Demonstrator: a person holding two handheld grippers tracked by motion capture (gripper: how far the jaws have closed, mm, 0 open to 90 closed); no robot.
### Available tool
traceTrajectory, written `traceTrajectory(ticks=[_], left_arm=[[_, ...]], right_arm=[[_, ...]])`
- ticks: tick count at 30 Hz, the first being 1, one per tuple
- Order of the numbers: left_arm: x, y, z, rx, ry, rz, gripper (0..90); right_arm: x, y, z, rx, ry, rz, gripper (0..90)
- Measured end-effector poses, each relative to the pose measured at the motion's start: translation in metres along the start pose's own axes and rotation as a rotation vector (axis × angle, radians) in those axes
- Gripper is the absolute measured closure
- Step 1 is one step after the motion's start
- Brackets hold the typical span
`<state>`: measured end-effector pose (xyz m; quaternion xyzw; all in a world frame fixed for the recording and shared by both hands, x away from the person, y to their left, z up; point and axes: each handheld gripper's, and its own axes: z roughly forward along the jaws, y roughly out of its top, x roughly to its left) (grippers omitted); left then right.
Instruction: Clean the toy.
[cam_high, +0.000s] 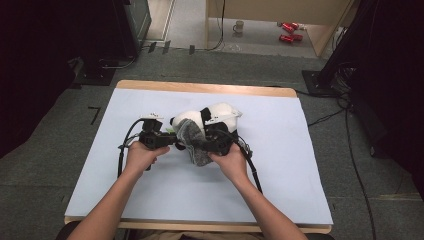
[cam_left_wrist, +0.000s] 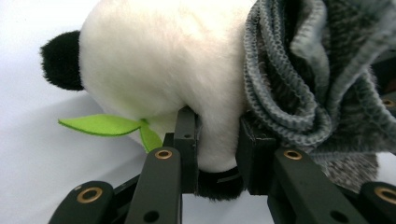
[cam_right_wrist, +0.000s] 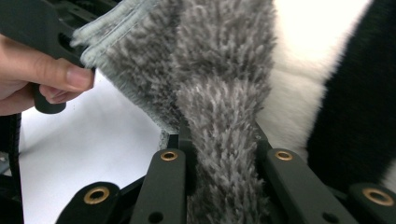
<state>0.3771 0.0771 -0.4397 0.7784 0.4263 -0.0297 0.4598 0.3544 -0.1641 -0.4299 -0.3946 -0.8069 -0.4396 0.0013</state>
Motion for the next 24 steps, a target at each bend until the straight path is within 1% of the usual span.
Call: traceTrajectory(ticks=[1, 2, 4, 5, 7, 10, 12, 13, 14, 16, 18, 22, 24], left_arm=[[0.000, 0.000, 0.000, -0.001, -0.002, -0.001, 72.3], [0.000, 0.000, 0.000, -0.002, -0.002, 0.001, 72.4], [0.000, 0.000, 0.000, -0.003, -0.001, 0.007, 72.4], [0.000, 0.000, 0.000, -0.001, 0.001, 0.010, 72.5], [0.001, 0.000, -0.001, 0.000, 0.005, 0.016, 72.6], [0.004, 0.001, -0.002, -0.004, 0.007, 0.004, 72.7], [0.007, 0.001, -0.004, -0.003, 0.009, -0.006, 72.9], [0.008, 0.001, -0.005, -0.005, 0.007, -0.007, 72.9], [0.009, 0.002, -0.005, -0.004, 0.005, -0.007, 72.9], [0.009, 0.003, -0.006, 0.000, 0.013, 0.006, 73.2], [0.009, 0.003, -0.007, 0.005, 0.016, 0.013, 73.6], [0.013, 0.003, -0.009, 0.014, 0.019, 0.010, 74.5], [0.014, 0.003, -0.010, 0.014, 0.018, 0.008, 75.1]], right_arm=[[-0.002, 0.000, 0.000, -0.002, 0.004, 0.007, 76.5], [-0.004, 0.000, -0.001, -0.002, 0.002, 0.000, 76.4], [-0.005, 0.000, -0.003, 0.002, -0.009, -0.009, 76.3], [-0.005, 0.001, -0.003, 0.000, -0.014, -0.020, 76.2], [-0.007, 0.001, -0.006, 0.004, -0.025, -0.020, 76.1], [-0.012, 0.002, -0.011, 0.000, -0.045, -0.020, 76.0], [-0.017, 0.003, -0.017, -0.004, -0.070, -0.008, 76.1], [-0.021, 0.003, -0.022, -0.009, -0.091, -0.001, 76.3], [-0.025, 0.003, -0.024, -0.014, -0.093, -0.001, 76.6], [-0.032, 0.003, -0.031, -0.030, -0.086, 0.029, 76.8], [-0.035, 0.005, -0.038, -0.040, -0.090, 0.038, 76.8], [-0.041, 0.007, -0.048, -0.058, -0.093, 0.050, 76.7], [-0.047, 0.009, -0.056, -0.075, -0.099, 0.064, 76.7]])
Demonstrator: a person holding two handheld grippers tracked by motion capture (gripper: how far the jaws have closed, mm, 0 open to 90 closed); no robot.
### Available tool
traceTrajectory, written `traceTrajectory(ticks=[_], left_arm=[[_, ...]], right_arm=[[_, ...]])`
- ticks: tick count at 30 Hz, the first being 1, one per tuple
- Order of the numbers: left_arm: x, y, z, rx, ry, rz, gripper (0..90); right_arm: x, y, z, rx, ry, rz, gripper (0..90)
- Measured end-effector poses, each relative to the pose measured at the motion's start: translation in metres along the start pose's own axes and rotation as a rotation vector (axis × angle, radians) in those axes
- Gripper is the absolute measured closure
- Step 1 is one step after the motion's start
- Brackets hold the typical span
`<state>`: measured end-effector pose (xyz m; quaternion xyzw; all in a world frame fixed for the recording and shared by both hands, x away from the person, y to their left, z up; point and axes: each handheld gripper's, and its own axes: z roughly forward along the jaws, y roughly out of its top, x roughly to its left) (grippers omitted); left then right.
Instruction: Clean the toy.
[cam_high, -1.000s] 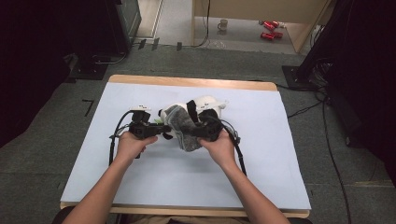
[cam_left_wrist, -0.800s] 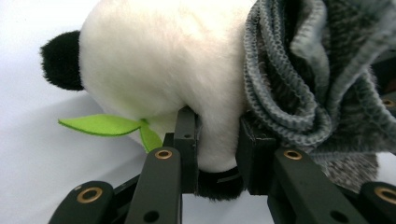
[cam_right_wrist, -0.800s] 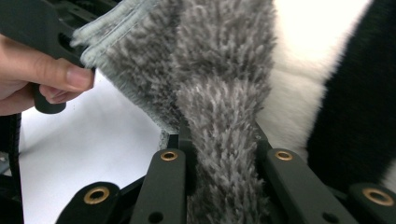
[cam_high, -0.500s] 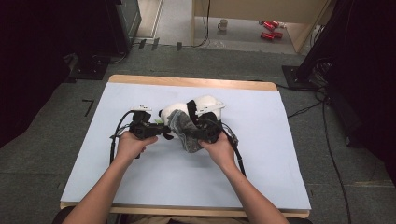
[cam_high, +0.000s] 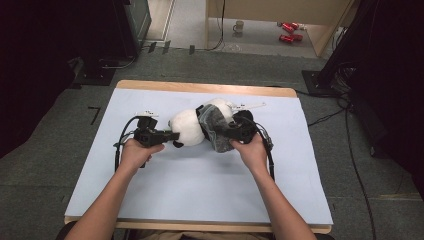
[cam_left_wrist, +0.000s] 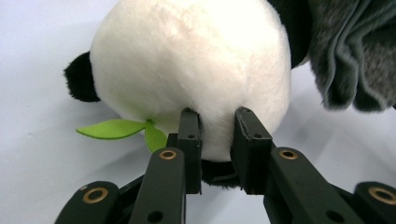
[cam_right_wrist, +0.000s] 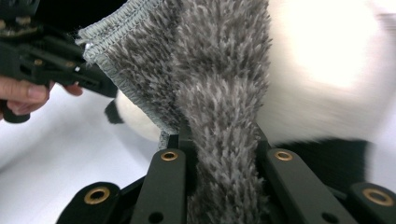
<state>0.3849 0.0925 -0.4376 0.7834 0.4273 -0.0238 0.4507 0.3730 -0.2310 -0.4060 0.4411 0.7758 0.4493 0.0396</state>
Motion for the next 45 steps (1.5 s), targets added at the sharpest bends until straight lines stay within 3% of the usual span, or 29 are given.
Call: traceTrajectory(ticks=[8, 14, 19, 21, 25, 27, 29, 31, 35, 37, 41, 43, 45], left_arm=[[0.000, 0.000, 0.002, -0.003, 0.012, 0.015, 76.2], [0.006, 0.000, 0.002, -0.013, 0.026, 0.006, 76.4], [0.008, 0.001, 0.002, -0.033, 0.055, 0.016, 76.3], [0.011, 0.001, 0.002, -0.052, 0.059, 0.023, 76.2], [0.010, 0.000, 0.003, -0.074, 0.055, 0.077, 75.8], [0.008, 0.000, 0.004, -0.080, 0.057, 0.097, 74.7], [0.009, -0.001, 0.002, -0.080, 0.056, 0.106, 72.4], [0.010, -0.003, -0.001, -0.098, 0.043, 0.119, 66.7], [0.006, -0.007, -0.012, -0.159, 0.025, 0.186, 50.1], [0.002, -0.008, -0.018, -0.191, -0.007, 0.213, 45.5], [-0.010, -0.011, -0.020, -0.185, -0.050, 0.296, 41.0], [-0.014, -0.012, -0.014, -0.165, -0.041, 0.324, 39.3], [-0.014, -0.012, -0.005, -0.126, -0.025, 0.323, 36.7]], right_arm=[[-0.025, -0.001, -0.018, -0.028, -0.012, 0.079, 76.4], [-0.053, -0.008, -0.033, -0.056, -0.068, 0.143, 76.7], [-0.070, -0.018, -0.032, -0.027, -0.115, 0.190, 77.0], [-0.071, -0.017, -0.036, -0.044, -0.127, 0.184, 77.1], [-0.062, -0.009, -0.046, -0.119, -0.068, 0.165, 77.1], [-0.055, -0.007, -0.039, -0.109, -0.040, 0.142, 77.0], [-0.050, -0.007, -0.028, -0.076, -0.048, 0.126, 77.1], [-0.051, -0.009, -0.025, -0.077, -0.048, 0.143, 77.1], [-0.056, -0.010, -0.025, -0.069, -0.046, 0.162, 77.1], [-0.056, -0.011, -0.025, -0.068, -0.045, 0.166, 77.1], [-0.056, -0.011, -0.024, -0.067, -0.045, 0.166, 77.1], [-0.056, -0.011, -0.024, -0.066, -0.045, 0.169, 77.1], [-0.056, -0.011, -0.024, -0.065, -0.045, 0.169, 77.1]])
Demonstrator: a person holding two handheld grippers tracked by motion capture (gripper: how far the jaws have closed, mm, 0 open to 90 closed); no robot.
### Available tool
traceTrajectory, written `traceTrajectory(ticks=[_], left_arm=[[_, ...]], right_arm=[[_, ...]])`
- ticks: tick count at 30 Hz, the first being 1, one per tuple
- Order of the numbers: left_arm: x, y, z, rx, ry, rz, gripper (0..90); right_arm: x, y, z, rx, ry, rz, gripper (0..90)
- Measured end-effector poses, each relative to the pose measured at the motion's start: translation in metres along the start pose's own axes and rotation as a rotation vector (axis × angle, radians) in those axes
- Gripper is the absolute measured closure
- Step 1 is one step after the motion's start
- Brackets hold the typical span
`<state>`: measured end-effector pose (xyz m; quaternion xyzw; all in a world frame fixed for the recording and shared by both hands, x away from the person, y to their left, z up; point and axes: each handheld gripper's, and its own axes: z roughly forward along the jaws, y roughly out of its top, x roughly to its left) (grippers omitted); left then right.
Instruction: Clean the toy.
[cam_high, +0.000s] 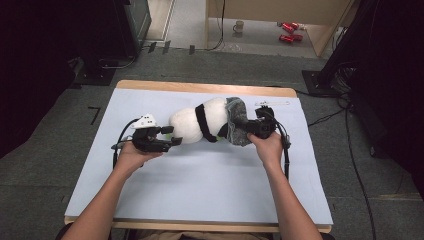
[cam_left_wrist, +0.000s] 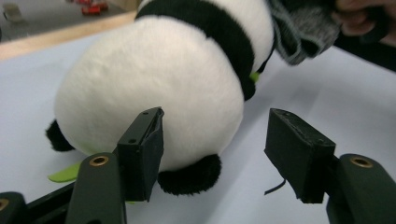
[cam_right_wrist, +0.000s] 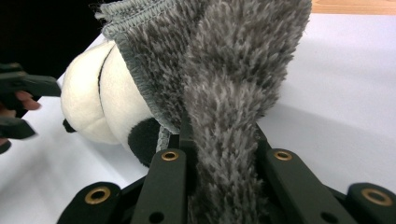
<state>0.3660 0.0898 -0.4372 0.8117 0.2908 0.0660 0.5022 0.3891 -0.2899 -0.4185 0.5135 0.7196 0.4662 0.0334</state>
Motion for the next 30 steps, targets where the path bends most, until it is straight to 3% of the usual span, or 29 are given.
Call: traceTrajectory(ticks=[2, 8, 11, 14, 17, 20, 24, 25, 27, 30], left_arm=[[0.001, -0.002, 0.009, 0.020, 0.012, 0.013, 34.2], [0.006, -0.004, 0.022, -0.021, 0.062, 0.059, 27.3], [0.006, -0.004, 0.027, -0.037, 0.117, 0.061, 27.3], [0.004, -0.005, 0.032, -0.029, 0.176, 0.102, 28.7], [0.007, -0.005, 0.035, -0.048, 0.216, 0.086, 34.7], [0.008, -0.006, 0.036, -0.049, 0.233, 0.097, 42.8], [0.008, -0.002, 0.034, -0.024, 0.247, 0.052, 55.7], [0.007, 0.000, 0.034, -0.015, 0.248, 0.028, 60.8], [0.006, 0.002, 0.033, 0.007, 0.243, 0.023, 67.8], [0.006, 0.007, 0.029, 0.039, 0.204, -0.009, 74.4]], right_arm=[[0.000, 0.000, 0.000, 0.000, 0.002, 0.002, 77.0], [0.001, 0.002, -0.002, -0.013, 0.006, 0.002, 76.7], [0.002, 0.003, -0.003, -0.017, 0.006, 0.005, 76.7], [0.005, 0.005, -0.004, -0.018, 0.007, -0.002, 76.6], [0.008, 0.007, -0.005, -0.023, 0.009, -0.009, 76.5], [0.010, 0.008, -0.006, -0.029, 0.008, -0.012, 76.5], [0.014, 0.010, -0.009, -0.039, 0.011, -0.015, 76.5], [0.015, 0.011, -0.010, -0.040, 0.012, -0.018, 76.5], [0.022, 0.014, -0.012, -0.050, 0.020, -0.034, 76.5], [0.031, 0.018, -0.015, -0.051, 0.036, -0.051, 76.5]])
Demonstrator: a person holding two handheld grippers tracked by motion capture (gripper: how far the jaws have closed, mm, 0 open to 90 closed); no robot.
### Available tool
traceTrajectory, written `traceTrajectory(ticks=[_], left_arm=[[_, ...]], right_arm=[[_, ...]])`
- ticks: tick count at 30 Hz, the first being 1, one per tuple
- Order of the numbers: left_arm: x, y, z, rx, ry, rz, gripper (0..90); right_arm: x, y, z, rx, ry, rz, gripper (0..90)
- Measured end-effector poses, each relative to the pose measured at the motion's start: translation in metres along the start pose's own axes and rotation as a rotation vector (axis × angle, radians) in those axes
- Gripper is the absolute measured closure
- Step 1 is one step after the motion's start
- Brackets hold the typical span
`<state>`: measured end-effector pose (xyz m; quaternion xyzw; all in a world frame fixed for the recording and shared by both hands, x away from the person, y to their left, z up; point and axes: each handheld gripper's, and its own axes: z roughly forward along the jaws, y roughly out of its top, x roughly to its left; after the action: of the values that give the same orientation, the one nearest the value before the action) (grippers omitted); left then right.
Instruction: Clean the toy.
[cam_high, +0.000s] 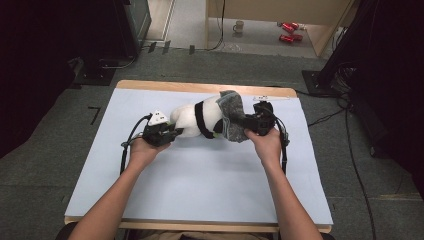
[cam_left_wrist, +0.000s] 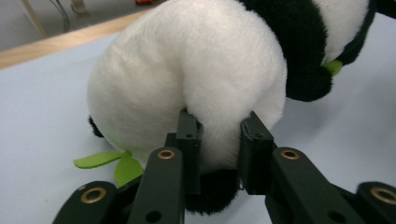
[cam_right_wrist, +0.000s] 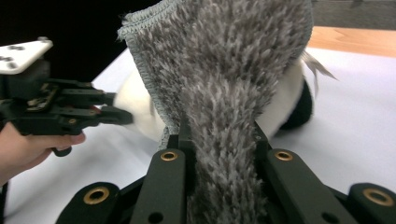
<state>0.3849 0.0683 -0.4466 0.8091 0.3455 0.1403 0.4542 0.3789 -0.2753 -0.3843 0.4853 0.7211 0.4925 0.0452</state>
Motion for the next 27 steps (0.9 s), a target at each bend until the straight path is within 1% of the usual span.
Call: traceTrajectory(ticks=[1, 2, 3, 4, 6, 10, 12, 13, 14, 15, 17, 18, 20, 22, 23, 25, 27], left_arm=[[0.001, 0.002, -0.002, 0.006, -0.026, -0.020, 75.6], [0.001, 0.004, -0.004, 0.024, -0.052, -0.043, 76.2], [0.001, 0.007, -0.008, 0.038, -0.083, -0.076, 76.5], [0.002, 0.009, -0.010, 0.048, -0.104, -0.099, 76.9], [0.001, 0.015, -0.019, 0.064, -0.154, -0.162, 77.0], [-0.004, 0.024, -0.030, 0.108, -0.219, -0.221, 76.8], [-0.008, 0.025, -0.031, 0.121, -0.225, -0.230, 76.6], [-0.009, 0.025, -0.030, 0.125, -0.220, -0.223, 76.4], [-0.011, 0.025, -0.029, 0.120, -0.211, -0.221, 76.1], [-0.012, 0.025, -0.027, 0.116, -0.214, -0.220, 76.0], [-0.012, 0.023, -0.023, 0.118, -0.214, -0.229, 75.6], [-0.012, 0.023, -0.022, 0.122, -0.216, -0.238, 75.5], [-0.011, 0.022, -0.022, 0.118, -0.216, -0.253, 75.4], [-0.011, 0.022, -0.022, 0.125, -0.211, -0.250, 75.3], [-0.010, 0.021, -0.022, 0.130, -0.203, -0.247, 75.3], [-0.007, 0.020, -0.022, 0.129, -0.206, -0.258, 75.2], [-0.003, 0.019, -0.023, 0.123, -0.208, -0.269, 75.0]], right_arm=[[0.004, 0.002, 0.000, -0.001, 0.007, -0.006, 76.5], [0.008, 0.003, -0.001, -0.003, 0.015, -0.014, 76.5], [0.012, 0.004, -0.001, -0.005, 0.024, -0.019, 76.5], [0.018, 0.006, -0.001, -0.004, 0.039, -0.027, 76.5], [0.026, 0.008, 0.000, -0.003, 0.059, -0.041, 76.5], [0.048, 0.011, 0.003, 0.008, 0.110, -0.080, 76.5], [0.059, 0.010, 0.006, 0.020, 0.135, -0.100, 76.5], [0.066, 0.009, 0.010, 0.030, 0.153, -0.113, 76.5], [0.070, 0.008, 0.013, 0.042, 0.165, -0.117, 76.5], [0.077, 0.005, 0.019, 0.055, 0.177, -0.130, 76.5], [0.086, 0.000, 0.029, 0.080, 0.177, -0.151, 76.5], [0.090, -0.005, 0.038, 0.098, 0.177, -0.157, 76.5], [0.092, -0.012, 0.049, 0.133, 0.167, -0.162, 76.5], [0.091, -0.020, 0.061, 0.157, 0.139, -0.168, 76.5], [0.089, -0.023, 0.064, 0.158, 0.127, -0.177, 76.5], [0.083, -0.025, 0.067, 0.157, 0.117, -0.178, 76.2], [0.077, -0.024, 0.065, 0.165, 0.099, -0.174, 76.1]])
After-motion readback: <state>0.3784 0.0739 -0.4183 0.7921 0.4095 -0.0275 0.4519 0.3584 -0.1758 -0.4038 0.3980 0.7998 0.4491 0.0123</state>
